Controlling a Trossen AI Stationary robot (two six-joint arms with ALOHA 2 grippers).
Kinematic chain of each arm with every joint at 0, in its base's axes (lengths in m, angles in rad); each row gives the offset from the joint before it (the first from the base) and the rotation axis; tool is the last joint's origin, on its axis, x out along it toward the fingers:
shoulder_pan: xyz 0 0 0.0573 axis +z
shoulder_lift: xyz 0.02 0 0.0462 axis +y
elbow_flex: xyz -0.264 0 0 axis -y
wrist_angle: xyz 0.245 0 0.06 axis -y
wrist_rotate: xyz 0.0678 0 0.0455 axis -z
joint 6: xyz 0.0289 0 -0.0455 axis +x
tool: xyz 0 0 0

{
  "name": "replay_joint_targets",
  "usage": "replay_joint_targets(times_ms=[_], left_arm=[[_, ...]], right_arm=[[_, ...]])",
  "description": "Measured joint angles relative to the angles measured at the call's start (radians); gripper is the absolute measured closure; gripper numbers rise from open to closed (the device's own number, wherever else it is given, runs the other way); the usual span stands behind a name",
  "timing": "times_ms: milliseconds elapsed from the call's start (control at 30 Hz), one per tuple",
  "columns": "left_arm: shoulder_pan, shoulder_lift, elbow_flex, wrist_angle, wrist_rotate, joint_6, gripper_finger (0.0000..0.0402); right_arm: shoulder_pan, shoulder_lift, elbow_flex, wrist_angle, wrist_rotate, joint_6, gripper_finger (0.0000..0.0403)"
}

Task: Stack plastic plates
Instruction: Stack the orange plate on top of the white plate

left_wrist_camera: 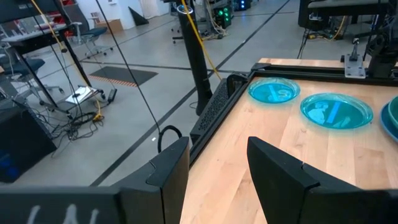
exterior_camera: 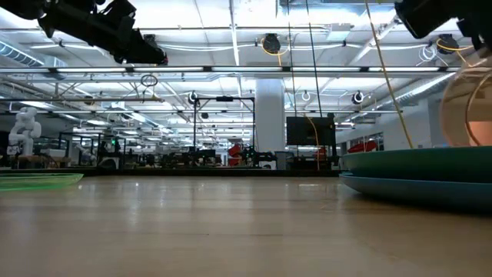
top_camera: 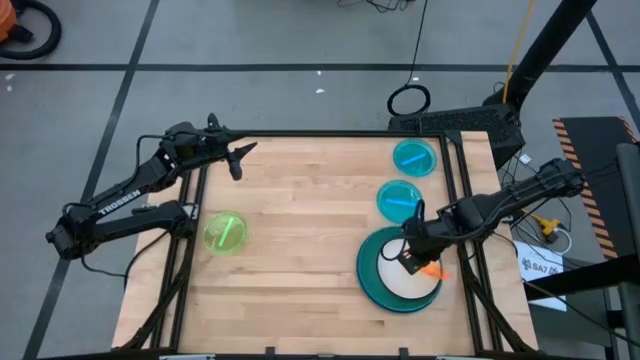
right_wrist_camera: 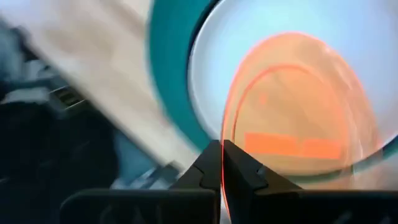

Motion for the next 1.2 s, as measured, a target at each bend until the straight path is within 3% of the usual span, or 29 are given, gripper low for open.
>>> replay_joint_targets(times_ms=[300, 800, 1200], left_arm=[[0.000, 0.000, 0.000, 0.000, 0.000, 0.000, 0.0231], [0.000, 0.000, 0.000, 0.000, 0.000, 0.003, 0.0231], [0.000, 0.000, 0.000, -0.004, 0.000, 0.003, 0.0231]], right_arm=[[0.006, 0.006, 0.000, -0.013, 0.086, -0.059, 0.0403], [0.006, 0.119, 0.000, 0.086, 0.082, -0.067, 0.0386], [0.006, 0.134, 0.000, 0.094, 0.081, -0.061, 0.0383]])
